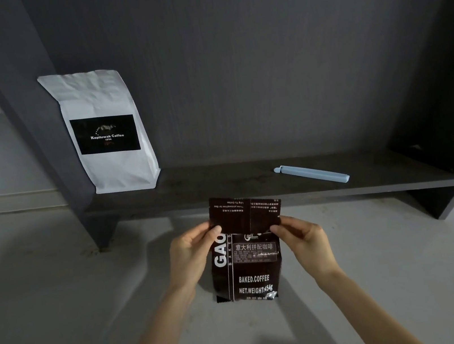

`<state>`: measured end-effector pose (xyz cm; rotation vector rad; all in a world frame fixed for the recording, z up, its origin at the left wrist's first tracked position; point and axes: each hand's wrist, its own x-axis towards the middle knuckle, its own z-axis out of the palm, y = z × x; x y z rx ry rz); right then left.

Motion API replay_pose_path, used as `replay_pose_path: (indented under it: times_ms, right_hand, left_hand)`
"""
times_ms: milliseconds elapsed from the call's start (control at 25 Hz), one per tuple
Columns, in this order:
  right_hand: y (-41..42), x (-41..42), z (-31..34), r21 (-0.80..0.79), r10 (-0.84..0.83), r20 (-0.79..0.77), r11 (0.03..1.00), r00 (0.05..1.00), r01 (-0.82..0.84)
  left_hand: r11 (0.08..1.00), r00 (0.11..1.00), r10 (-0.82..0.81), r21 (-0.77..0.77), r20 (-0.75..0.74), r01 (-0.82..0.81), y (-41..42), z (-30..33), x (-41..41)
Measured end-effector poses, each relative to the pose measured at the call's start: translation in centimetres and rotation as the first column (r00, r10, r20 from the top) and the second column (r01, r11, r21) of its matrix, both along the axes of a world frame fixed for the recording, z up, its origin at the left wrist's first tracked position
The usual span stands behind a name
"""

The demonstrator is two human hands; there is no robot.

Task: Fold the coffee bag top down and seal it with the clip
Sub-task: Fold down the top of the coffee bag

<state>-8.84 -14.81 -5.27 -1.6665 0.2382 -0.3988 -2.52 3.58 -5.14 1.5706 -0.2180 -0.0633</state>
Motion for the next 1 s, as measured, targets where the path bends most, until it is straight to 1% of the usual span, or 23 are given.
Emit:
replay_pose_path:
  times_ms: [120, 200, 320, 400, 480, 600, 720, 880, 1000]
  right_hand:
    - [-0.4, 1.8, 0.3, -0.081, -0.063, -0.027, 0.995, 0.998, 0.061]
    - [-0.6, 2.8, 0.1, -0.133, -0.113, -0.057, 0.986, 0.992, 0.105]
    - [-0.7, 4.0, -0.6, -0.186, -0.211, -0.073, 0.963, 0.975, 0.194]
    - [-0.3, 4.5, -0.7, -0.213, -0.228, -0.058, 0.954, 0.972, 0.211]
    - [-0.1, 4.6, -0.7, -0.258, -0.237, -0.047, 0.941, 0.97, 0.217]
    - [-0.5, 4.5, -0.2, -0.257, -0.194, -0.065, 0.951, 0.979, 0.171]
    - [-0.9, 4.4, 0.7, -0.275, -0.137, -0.063, 0.955, 0.989, 0.115]
    - [-1.1, 4.9, 1.3, -0.305, -0.072, -0.076, 0.951, 0.994, 0.045]
    - [-1.2, 5.4, 1.4, -0.339, -0.083, -0.092, 0.939, 0.992, 0.047]
  left_hand:
    - [0.999, 0.998, 0.048, 0.009, -0.042, -0.047, -0.9, 0.1, 1.9]
    - [0.994, 0.995, 0.091, 0.058, -0.051, -0.088, -1.5, -0.1, 2.9]
    - [0.971, 0.99, 0.134, 0.193, 0.041, -0.14, -2.2, -0.3, 3.5]
    - [0.961, 0.981, 0.187, 0.198, 0.045, -0.192, -2.2, -0.6, 3.7]
    - [0.963, 0.982, 0.19, 0.189, 0.018, -0.19, -2.0, -0.6, 3.9]
    - [0.955, 0.989, 0.14, 0.258, 0.054, -0.15, -2.0, -0.1, 4.0]
    - [0.951, 0.992, 0.095, 0.288, 0.084, -0.115, -2.2, 0.4, 3.9]
    - [0.935, 0.992, 0.075, 0.338, 0.101, -0.105, -2.2, 0.8, 4.5]
    - [0.904, 0.987, 0.079, 0.407, 0.137, -0.129, -2.4, 1.0, 4.9]
